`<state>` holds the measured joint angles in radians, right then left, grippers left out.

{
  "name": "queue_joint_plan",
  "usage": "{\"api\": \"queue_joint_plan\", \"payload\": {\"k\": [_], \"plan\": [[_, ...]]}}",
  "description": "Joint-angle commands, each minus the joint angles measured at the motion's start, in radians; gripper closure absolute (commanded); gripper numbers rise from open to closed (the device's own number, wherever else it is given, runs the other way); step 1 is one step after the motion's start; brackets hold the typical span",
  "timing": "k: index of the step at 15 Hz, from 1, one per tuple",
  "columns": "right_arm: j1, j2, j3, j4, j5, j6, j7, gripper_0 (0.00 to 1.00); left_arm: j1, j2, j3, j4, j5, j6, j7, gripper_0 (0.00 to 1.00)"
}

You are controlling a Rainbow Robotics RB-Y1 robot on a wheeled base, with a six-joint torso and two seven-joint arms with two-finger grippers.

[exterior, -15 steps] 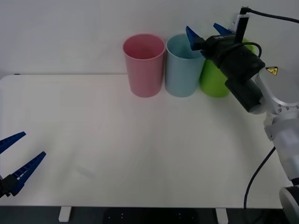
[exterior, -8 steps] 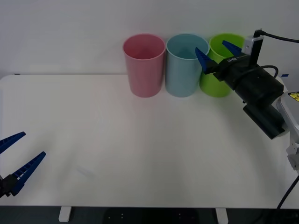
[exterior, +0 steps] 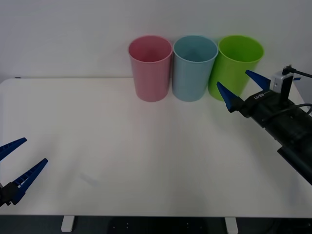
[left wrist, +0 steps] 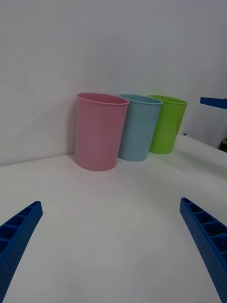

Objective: Grasp the object on the table and drop it into the matching bin: aluminum can to the light blue bin, PET bottle to the pink bin.

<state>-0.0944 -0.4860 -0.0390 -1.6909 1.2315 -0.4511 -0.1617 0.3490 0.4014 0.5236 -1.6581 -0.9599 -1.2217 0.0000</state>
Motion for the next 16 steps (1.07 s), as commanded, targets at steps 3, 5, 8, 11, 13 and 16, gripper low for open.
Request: {"api": "queue_joint_plan", "payload": {"k": [3,5,8,11,13,16], "plan": [[0.125,0.000,-0.061,-0.042,-0.029,-0.097,0.172,0.00,0.000,0.000,0.000,0.000,0.000,0.000,0.000,0.00],[0.186,0.000,-0.076,-0.076,-0.041,-0.115,0.235,0.00,0.000,0.000,0.000,0.000,0.000,0.000,0.000,0.00],[0.259,0.000,-0.117,-0.092,-0.076,-0.219,0.303,0.00,0.000,0.000,0.000,0.000,0.000,0.000,0.000,0.00],[0.323,0.000,-0.165,-0.095,-0.104,-0.342,0.310,0.00,0.000,0.000,0.000,0.000,0.000,0.000,0.000,0.00],[0.386,0.000,-0.210,-0.111,-0.122,-0.431,0.315,0.00,0.000,0.000,0.000,0.000,0.000,0.000,0.000,0.00],[0.455,0.000,-0.262,-0.118,-0.142,-0.531,0.307,0.00,0.000,0.000,0.000,0.000,0.000,0.000,0.000,0.00]]}}
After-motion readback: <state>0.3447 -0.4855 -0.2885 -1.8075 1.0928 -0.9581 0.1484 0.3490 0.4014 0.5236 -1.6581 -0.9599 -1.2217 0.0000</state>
